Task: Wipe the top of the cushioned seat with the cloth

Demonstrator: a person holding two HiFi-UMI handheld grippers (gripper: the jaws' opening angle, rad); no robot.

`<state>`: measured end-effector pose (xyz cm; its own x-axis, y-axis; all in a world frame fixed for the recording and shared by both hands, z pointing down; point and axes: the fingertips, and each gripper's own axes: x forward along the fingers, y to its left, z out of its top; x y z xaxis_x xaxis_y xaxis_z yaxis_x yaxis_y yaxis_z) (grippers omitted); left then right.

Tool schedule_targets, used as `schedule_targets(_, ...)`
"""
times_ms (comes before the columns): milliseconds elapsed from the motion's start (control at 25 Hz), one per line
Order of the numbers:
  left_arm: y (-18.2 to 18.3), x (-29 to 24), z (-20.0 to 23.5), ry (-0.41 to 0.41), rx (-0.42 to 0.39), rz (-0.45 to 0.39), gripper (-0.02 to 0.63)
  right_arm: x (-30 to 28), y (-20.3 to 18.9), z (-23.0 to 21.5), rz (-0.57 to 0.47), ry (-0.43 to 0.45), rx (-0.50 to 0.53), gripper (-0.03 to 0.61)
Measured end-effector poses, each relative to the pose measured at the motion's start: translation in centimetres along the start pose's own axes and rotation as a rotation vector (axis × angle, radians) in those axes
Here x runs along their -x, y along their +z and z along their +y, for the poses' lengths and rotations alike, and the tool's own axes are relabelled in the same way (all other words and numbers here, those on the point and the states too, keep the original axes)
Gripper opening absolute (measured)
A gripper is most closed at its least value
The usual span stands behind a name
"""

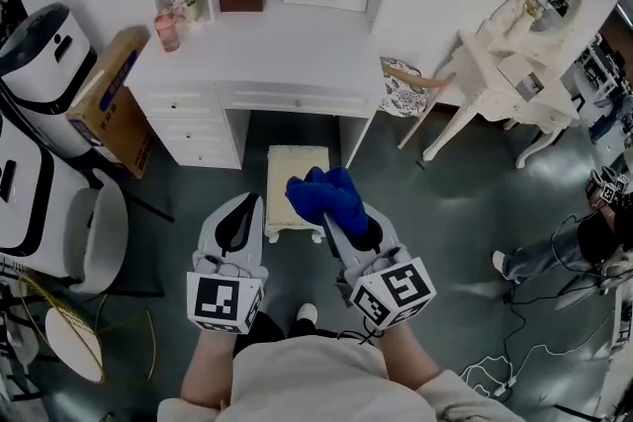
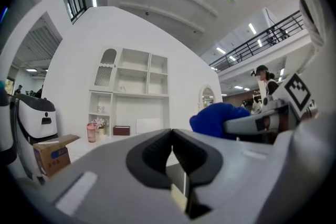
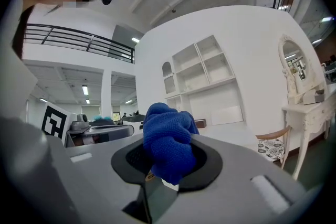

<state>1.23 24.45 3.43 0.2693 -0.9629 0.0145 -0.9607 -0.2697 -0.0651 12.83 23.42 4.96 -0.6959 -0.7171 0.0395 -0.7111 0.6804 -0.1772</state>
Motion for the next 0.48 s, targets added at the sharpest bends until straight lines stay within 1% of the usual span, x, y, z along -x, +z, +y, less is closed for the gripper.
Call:
schedule_targets(160,-0.8,-1.8,1.0,0.002,-0.001,0.019,0.000,-1.8,-0.4,-1.0,0.012,0.004,-0.012,0.101)
schedule_targets(280,-1.3,-3.4,2.2,-0.012,-0.002,0.031,0.001,-3.6,-0.4,-1.7,0.004,-0.001,-0.034,0.101)
schedule_targets(480,-2.2,-6.3,4.9,-0.066,0.000,0.037,0.001,-7.0,-0.4,-2.7,-0.002,-0.055,-0.044,0.101)
